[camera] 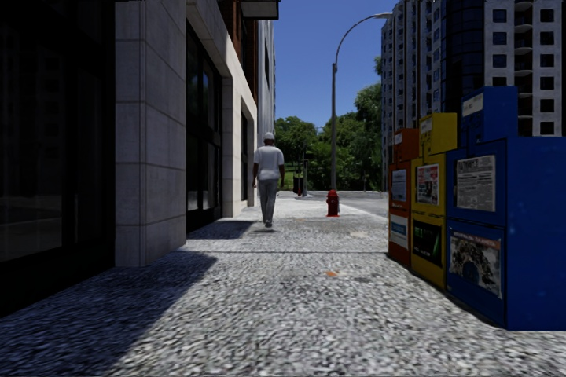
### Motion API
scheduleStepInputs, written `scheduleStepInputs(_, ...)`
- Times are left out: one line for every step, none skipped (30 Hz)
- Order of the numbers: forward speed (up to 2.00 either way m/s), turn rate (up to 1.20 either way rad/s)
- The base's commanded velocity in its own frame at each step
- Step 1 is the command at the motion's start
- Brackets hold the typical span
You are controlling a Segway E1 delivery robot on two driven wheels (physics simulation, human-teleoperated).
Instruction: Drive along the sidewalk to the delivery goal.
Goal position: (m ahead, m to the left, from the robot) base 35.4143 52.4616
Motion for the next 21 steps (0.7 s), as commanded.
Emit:
scheduleStepInputs(2.00,-0.01)
scheduleStepInputs(2.00,-0.01)
scheduleStepInputs(2.00,0.00)
scheduleStepInputs(2.00,0.00)
scheduleStepInputs(2.00,0.00)
scheduleStepInputs(2.00,0.00)
scheduleStepInputs(2.00,0.00)
scheduleStepInputs(2.00,0.00)
scheduleStepInputs(2.00,0.00)
scheduleStepInputs(2.00,0.00)
scheduleStepInputs(2.00,0.00)
scheduleStepInputs(2.00,0.00)
scheduleStepInputs(2.00,0.00)
scheduleStepInputs(2.00,0.00)
scheduleStepInputs(2.00,0.00)
scheduleStepInputs(2.00,0.00)
scheduleStepInputs(2.00,0.00)
scheduleStepInputs(2.00,0.00)
scheduleStepInputs(2.00,0.00)
scheduleStepInputs(2.00,0.00)
scheduleStepInputs(2.00,0.00)
